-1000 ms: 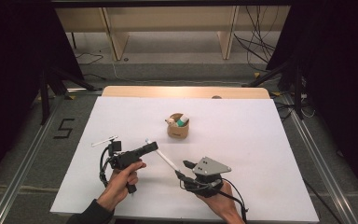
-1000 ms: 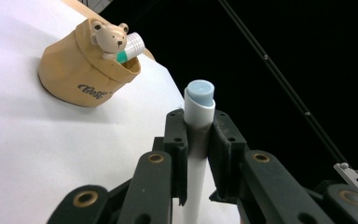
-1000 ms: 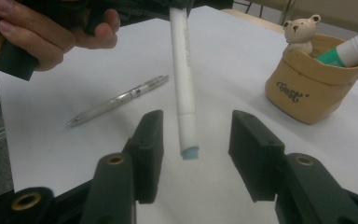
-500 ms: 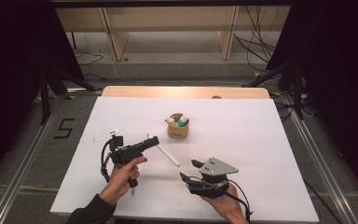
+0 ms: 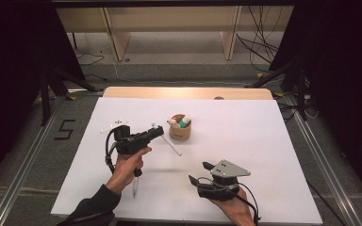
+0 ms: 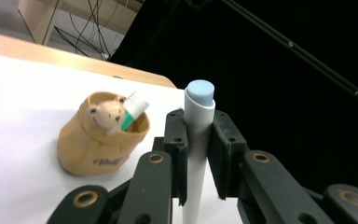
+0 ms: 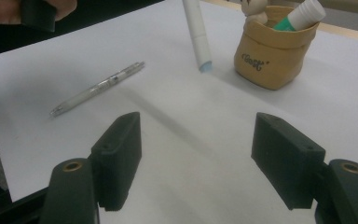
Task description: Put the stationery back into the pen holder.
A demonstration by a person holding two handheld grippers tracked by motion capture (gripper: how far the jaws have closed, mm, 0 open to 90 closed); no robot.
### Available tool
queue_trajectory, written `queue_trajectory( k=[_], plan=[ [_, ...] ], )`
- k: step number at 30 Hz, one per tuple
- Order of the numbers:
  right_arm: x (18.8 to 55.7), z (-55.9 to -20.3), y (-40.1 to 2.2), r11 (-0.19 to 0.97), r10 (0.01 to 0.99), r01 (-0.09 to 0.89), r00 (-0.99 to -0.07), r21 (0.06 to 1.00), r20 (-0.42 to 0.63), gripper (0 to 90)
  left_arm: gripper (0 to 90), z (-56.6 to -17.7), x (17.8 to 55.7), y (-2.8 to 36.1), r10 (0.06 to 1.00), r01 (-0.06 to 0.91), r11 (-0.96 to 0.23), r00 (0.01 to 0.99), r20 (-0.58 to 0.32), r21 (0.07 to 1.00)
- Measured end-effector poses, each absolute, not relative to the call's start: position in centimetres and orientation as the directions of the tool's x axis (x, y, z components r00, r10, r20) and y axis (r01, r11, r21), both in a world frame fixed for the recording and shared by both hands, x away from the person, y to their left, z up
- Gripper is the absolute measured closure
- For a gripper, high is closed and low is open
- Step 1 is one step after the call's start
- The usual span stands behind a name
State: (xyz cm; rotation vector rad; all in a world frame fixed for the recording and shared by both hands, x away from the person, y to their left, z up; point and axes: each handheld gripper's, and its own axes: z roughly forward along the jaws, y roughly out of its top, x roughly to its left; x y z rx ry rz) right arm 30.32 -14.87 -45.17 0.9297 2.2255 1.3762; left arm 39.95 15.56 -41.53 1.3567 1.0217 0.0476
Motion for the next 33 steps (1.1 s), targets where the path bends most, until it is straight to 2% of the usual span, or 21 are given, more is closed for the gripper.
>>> queue_trajectory(
  k=[33],
  plan=[
    [29.3,-45.4,-16.5,0.271,0.715,0.353,-0.697,0.895,0.059,30.9,78.0,-35.9,45.0,14.6,0.653,0.398,0.262,0.598,-0.465,0.879]
  ],
)
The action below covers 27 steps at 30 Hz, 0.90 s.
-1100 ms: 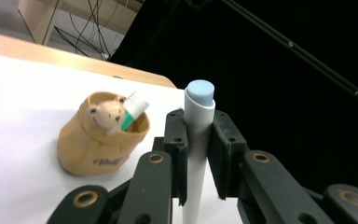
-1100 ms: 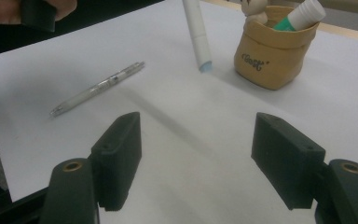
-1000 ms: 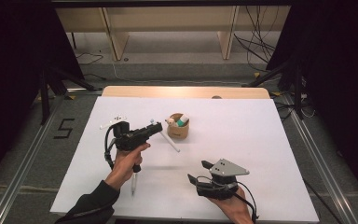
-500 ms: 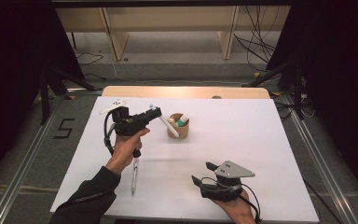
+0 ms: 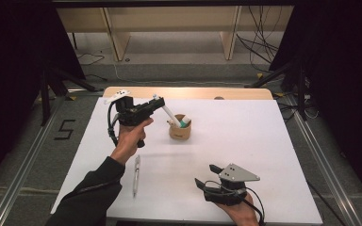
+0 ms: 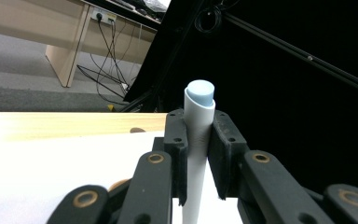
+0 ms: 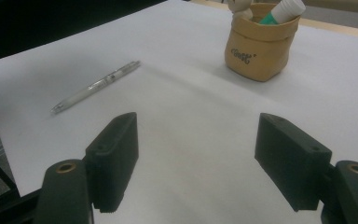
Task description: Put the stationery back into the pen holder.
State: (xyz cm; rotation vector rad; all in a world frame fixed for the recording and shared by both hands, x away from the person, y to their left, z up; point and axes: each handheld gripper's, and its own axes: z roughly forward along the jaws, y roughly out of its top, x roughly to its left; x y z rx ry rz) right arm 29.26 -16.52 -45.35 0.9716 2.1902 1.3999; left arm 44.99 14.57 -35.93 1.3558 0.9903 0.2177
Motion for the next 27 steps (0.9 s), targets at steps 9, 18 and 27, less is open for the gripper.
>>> queue_trajectory(
  k=[9,18,27],
  plan=[
    [29.2,-45.4,-16.8,0.273,0.716,0.354,-0.696,0.895,0.058,30.5,78.0,-35.6,46.6,14.4,0.682,0.382,0.273,0.570,-0.458,0.883],
    [29.1,-45.4,-16.9,0.269,0.716,0.353,-0.695,0.896,0.059,30.5,78.0,-35.6,47.8,13.6,0.699,0.382,0.269,0.554,-0.452,0.884],
    [29.1,-45.4,-17.0,0.261,0.721,0.357,-0.690,0.897,0.065,29.9,78.0,-35.7,48.8,13.2,0.727,0.374,0.240,0.542,-0.421,0.896]
  ],
)
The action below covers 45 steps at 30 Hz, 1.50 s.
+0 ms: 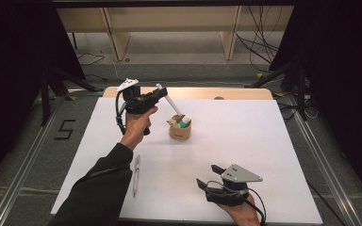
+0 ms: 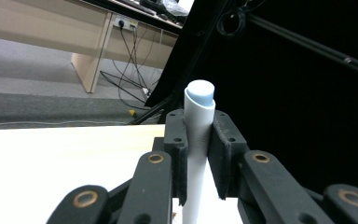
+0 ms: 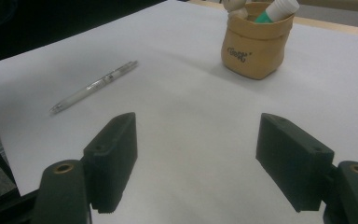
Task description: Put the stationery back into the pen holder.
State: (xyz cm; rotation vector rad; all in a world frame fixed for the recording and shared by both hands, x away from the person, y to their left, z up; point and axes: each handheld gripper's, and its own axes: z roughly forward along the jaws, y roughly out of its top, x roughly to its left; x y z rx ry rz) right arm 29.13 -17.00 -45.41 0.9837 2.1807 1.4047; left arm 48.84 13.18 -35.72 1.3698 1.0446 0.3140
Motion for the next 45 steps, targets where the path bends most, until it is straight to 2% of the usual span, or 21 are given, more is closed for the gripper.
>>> queue_trajectory(
  k=[24,45],
  plan=[
    [29.0,-45.3,-17.2,0.250,0.718,0.361,-0.691,0.898,0.077,24.1,77.9,-36.2,50.8,11.3,0.781,0.374,0.114,0.540,-0.316,0.920],
    [29.1,-45.5,-17.3,0.252,0.719,0.363,-0.690,0.897,0.077,24.5,77.9,-37.8,51.9,10.7,0.787,0.434,0.040,0.541,-0.295,0.900]
  ],
)
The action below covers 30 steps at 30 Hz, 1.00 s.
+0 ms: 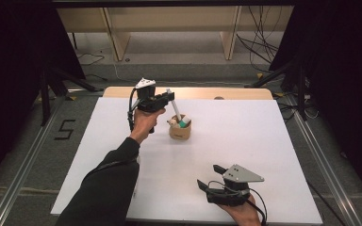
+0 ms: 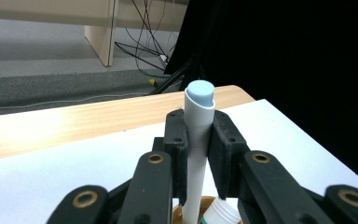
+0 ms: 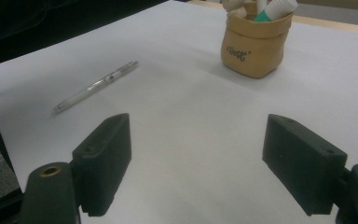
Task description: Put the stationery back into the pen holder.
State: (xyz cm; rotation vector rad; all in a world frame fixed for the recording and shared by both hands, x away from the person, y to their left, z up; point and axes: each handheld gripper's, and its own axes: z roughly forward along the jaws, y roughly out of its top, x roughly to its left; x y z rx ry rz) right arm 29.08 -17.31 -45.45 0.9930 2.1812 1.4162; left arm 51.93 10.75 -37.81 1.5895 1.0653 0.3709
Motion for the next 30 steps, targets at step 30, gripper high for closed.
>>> queue_trajectory(
  k=[30],
  plan=[
    [29.1,-45.5,-17.3,0.256,0.716,0.366,-0.693,0.895,0.079,24.8,77.6,-38.9,53.1,9.2,0.790,0.476,-0.066,0.561,-0.245,0.877]
  ],
)
